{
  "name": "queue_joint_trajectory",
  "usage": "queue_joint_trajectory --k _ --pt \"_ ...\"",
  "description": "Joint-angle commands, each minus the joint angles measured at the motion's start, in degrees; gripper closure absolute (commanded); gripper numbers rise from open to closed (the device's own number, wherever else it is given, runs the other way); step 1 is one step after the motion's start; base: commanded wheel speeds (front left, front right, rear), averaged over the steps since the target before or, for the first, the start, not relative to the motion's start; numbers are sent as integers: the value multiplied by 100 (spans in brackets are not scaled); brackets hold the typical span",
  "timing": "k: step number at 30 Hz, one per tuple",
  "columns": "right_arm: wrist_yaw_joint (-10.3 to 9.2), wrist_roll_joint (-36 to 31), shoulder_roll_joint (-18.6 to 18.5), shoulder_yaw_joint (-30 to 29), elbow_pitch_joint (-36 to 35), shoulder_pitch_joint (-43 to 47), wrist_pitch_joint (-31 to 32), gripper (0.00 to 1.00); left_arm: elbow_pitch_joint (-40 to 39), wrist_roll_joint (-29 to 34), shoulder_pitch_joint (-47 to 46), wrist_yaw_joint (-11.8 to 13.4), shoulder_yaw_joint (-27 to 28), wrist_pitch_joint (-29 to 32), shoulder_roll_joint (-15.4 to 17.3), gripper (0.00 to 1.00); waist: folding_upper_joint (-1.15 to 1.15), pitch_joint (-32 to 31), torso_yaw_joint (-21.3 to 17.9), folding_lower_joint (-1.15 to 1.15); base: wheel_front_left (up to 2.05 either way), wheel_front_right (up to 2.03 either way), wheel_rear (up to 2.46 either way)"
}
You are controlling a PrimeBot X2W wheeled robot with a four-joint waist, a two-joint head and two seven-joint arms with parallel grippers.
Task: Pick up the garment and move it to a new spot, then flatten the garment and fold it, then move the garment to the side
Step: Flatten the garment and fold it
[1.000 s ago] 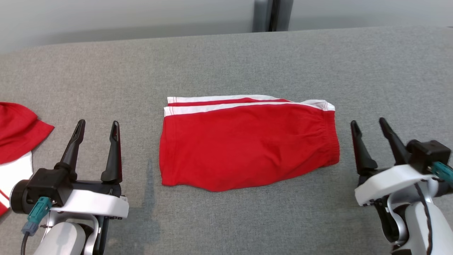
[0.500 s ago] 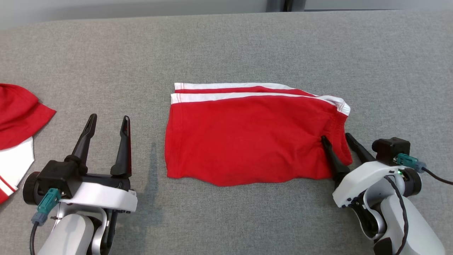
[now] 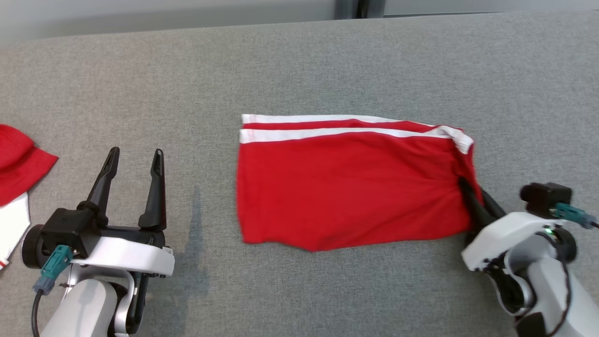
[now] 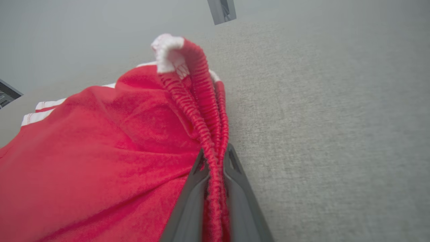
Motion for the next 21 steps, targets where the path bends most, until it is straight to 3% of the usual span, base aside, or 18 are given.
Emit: queue_joint_trajectory --k 1,6,10,17,21 --pt "-3 41 -123 -113 -37 96 -17 100 -12 -3 -60 33 31 -23 50 0 0 -18 -30 0 0 0 0" --pt "-3 37 -302 -643 -180 338 14 100 -46 -28 -12 65 49 -7 84 0 0 -39 -103 0 0 0 0" --pt "-2 184 -158 -835 -412 377 97 100 -68 -45 -9 86 65 11 119 0 0 -26 -166 0 0 0 0" --pt "-1 889 194 -324 -1596 163 164 100 -73 -43 -67 87 52 60 168 0 0 -21 -220 0 0 0 0" --pt "-1 973 302 156 -2104 22 255 100 -69 -37 -125 93 10 90 158 0 0 -7 -180 0 0 0 0"
